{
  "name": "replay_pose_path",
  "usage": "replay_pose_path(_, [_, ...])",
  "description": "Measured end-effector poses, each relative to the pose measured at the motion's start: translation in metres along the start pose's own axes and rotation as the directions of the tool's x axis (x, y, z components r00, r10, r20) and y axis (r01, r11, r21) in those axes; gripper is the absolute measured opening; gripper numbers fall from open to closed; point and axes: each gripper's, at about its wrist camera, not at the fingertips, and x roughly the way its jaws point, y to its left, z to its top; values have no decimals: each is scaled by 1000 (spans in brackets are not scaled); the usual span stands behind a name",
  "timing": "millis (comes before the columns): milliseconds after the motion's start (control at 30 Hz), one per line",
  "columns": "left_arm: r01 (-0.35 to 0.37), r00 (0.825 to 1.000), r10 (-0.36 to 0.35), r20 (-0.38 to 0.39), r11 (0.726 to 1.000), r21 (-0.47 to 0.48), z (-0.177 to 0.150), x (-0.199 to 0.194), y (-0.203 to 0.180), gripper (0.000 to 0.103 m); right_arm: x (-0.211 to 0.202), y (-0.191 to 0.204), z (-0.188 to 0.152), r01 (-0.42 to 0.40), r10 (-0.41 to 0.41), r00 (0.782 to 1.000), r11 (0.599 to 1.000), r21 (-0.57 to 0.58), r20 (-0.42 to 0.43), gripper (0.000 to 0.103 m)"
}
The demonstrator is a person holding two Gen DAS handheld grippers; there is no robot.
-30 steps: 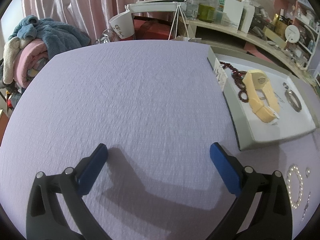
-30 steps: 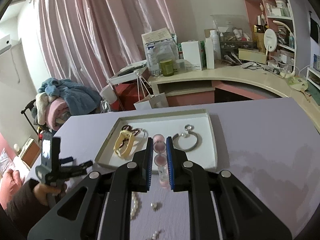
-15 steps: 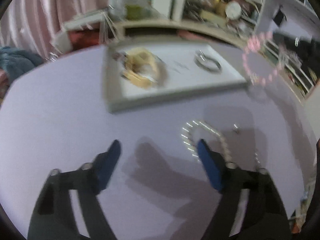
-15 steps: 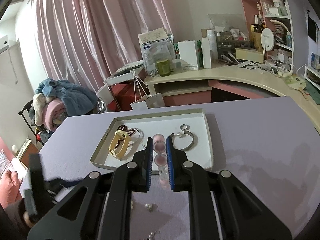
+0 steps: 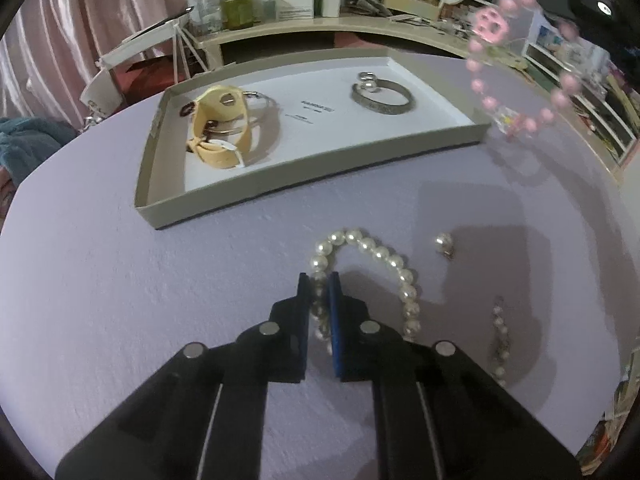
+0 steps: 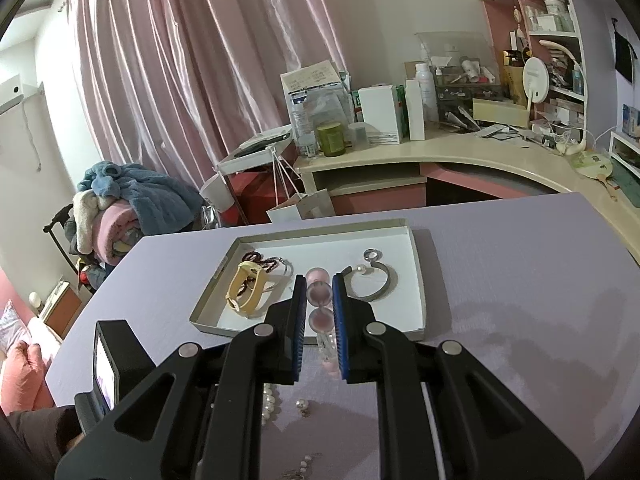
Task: Organize jewelry
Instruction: 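Grasp the pearl bracelet with the left gripper while the right holds the pink bracelet, then release the pink bracelet into the tray with the right gripper while the left drops the pearl bracelet there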
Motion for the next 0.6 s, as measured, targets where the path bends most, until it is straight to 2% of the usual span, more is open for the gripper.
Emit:
replay_pose_path(167, [77,994,-74,75,996,-40,3,-30,13,9,-8,2,6,-17,17,1000,1000,-4,22,14])
replay_pose_path(333, [134,974,-128,187,991,-18,29,-76,19,9,-13,4,18,-24,25,998,1000,-10,56,14])
replay_pose_path(467, [113,961,-106,257,993,-14,53,-101,25,9,-10,5,25,-26,27,997,1000,-13,69,14])
replay_pose_path(600, [110,951,-96,294,994,-29,77,-110,32,9,2,3,32,-29,29,997,1000,-12,65,14])
